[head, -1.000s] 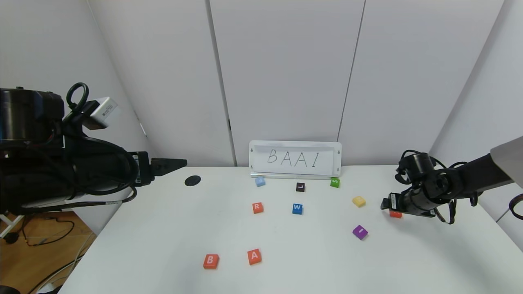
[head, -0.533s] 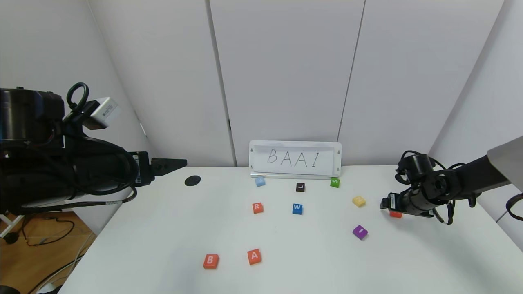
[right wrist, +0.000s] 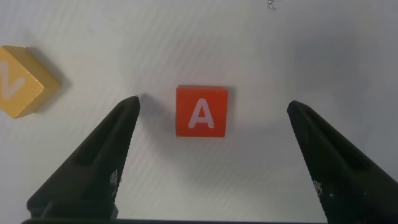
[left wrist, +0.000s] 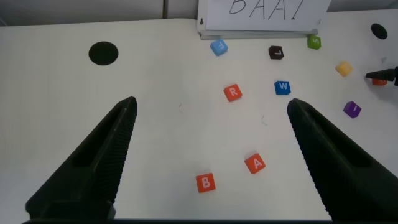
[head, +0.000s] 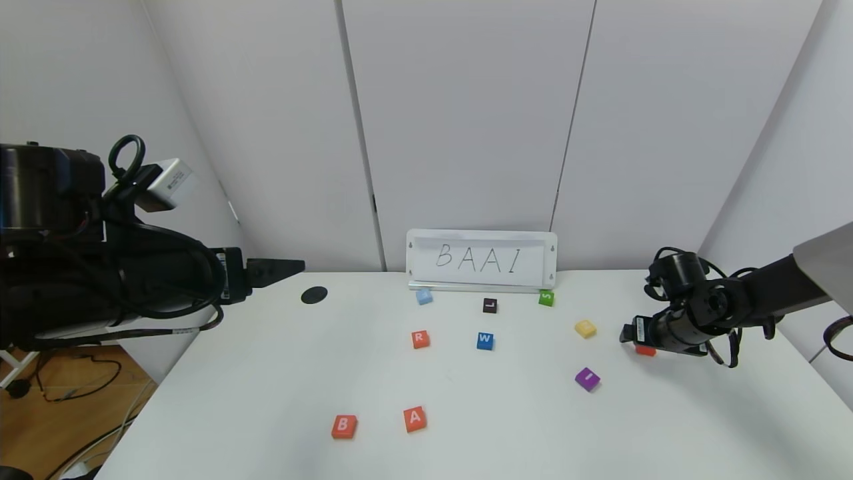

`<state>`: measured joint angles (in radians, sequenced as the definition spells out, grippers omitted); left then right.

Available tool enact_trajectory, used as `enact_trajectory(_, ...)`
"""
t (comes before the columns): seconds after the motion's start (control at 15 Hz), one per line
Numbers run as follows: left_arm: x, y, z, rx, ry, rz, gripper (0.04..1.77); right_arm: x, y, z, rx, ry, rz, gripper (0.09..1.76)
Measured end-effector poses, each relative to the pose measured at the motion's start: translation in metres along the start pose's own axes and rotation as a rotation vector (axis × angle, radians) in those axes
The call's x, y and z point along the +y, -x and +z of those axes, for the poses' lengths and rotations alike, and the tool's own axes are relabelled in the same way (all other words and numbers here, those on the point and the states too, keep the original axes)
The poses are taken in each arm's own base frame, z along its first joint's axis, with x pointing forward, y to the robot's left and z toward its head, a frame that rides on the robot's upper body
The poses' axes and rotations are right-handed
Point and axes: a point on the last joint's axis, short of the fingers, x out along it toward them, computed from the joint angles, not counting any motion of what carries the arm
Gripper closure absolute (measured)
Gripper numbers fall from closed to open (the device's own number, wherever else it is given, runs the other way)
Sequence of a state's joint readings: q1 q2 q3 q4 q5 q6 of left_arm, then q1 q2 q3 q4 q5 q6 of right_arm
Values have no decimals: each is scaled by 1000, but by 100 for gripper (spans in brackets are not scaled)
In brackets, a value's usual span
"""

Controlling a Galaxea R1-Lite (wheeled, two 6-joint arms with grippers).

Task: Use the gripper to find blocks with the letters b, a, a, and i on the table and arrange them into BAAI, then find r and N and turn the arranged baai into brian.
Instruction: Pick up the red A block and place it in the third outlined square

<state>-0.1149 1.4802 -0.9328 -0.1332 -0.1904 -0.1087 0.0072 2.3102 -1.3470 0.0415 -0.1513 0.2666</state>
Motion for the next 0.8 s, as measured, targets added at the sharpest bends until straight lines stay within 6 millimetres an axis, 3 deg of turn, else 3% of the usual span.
enact_trajectory(0.33,0,0,0,0,0,0,9,0,-1,-1,4,1,-1,14)
enact_trajectory(0.67,0,0,0,-1,0,1,9,0,-3,-1,5,0,-2,89)
enact_trajectory(0.8,1,0,0,-1,1,2,9,0,-3,-2,6,-1,-2,107)
